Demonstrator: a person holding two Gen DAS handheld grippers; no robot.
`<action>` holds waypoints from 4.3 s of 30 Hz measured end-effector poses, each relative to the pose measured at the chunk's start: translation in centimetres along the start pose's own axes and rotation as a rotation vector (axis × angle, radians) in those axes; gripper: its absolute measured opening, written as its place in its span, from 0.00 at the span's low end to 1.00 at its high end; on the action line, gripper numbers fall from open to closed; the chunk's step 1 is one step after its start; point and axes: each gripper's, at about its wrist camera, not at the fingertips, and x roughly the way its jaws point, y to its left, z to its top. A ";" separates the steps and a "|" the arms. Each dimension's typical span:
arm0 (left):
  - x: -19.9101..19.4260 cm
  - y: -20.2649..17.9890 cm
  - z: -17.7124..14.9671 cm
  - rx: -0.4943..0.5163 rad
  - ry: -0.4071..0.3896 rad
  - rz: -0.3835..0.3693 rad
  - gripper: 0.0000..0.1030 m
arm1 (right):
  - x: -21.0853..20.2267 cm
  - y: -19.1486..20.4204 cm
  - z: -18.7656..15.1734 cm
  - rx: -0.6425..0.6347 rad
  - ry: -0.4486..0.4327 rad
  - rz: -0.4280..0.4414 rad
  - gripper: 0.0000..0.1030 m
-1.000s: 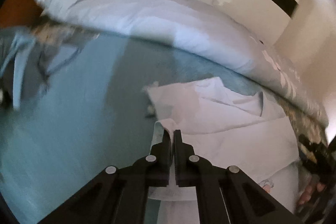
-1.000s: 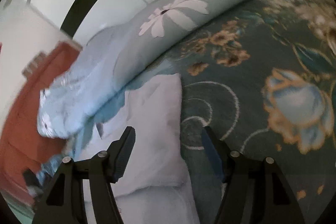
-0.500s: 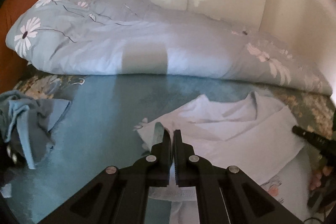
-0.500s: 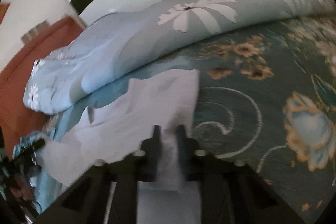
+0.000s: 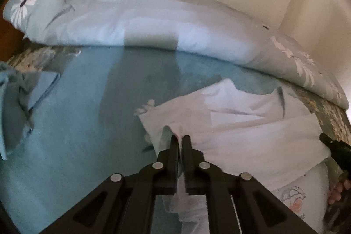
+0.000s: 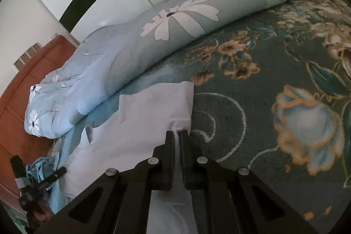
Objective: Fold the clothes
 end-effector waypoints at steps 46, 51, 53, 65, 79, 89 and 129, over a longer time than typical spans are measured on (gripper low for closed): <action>-5.0 0.4 -5.2 -0.092 0.130 -0.124 0.26 | -1.0 4.4 -1.2 -0.248 0.146 -0.142 0.41; -9.0 0.5 -6.7 -0.074 0.079 -0.138 0.27 | -5.5 5.6 -2.8 -0.260 0.069 -0.122 0.41; -11.9 1.0 -8.5 -0.060 0.046 -0.137 0.45 | -8.0 5.8 -4.3 -0.279 0.055 -0.088 0.44; -20.5 3.1 -20.0 -0.039 0.022 -0.129 0.71 | -18.8 -0.9 -16.4 -0.277 0.220 -0.057 0.53; -20.2 0.3 -26.8 -0.012 0.161 -0.205 0.78 | -23.5 -3.3 -21.8 -0.323 0.257 0.029 0.69; -20.3 0.8 -27.7 -0.030 0.206 -0.284 0.80 | -23.8 -5.2 -22.5 -0.215 0.308 0.255 0.71; -21.0 5.6 -27.0 -0.336 0.155 -0.496 0.04 | -22.0 -8.5 -21.5 -0.021 0.349 0.383 0.05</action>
